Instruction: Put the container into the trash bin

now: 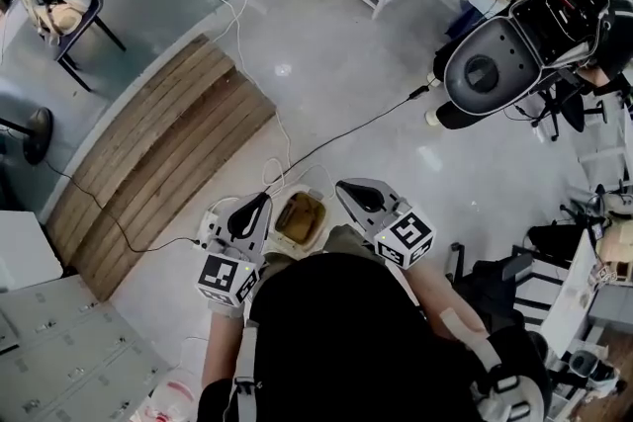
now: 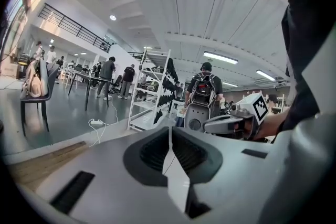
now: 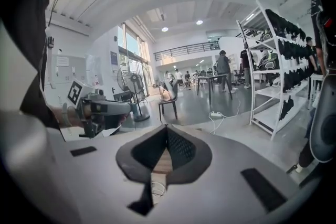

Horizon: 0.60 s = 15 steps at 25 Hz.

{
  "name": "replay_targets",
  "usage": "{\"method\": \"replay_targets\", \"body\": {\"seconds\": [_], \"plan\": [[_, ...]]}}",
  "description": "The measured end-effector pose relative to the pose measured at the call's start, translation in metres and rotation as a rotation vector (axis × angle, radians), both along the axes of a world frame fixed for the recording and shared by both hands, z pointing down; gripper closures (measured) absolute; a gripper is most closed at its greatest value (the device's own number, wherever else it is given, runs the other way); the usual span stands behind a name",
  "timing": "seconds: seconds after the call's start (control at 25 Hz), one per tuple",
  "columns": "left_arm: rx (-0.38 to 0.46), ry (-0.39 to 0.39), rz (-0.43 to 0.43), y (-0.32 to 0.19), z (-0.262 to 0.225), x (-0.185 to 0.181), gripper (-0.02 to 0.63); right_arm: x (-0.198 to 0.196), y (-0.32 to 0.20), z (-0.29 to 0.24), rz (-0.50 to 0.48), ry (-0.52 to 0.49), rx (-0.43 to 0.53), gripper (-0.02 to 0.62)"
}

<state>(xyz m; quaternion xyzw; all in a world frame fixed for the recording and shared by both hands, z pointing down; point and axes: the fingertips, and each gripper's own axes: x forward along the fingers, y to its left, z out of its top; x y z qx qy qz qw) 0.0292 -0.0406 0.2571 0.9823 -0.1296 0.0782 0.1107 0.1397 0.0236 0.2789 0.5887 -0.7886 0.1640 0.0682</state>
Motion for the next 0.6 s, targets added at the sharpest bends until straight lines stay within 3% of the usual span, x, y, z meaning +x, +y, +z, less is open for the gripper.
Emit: {"method": "replay_targets", "body": {"seconds": [0.6], "plan": [[0.034,0.028,0.007,0.003,-0.020,0.004,0.595,-0.008,0.005,-0.024,0.036,0.042,0.046,0.580]]}}
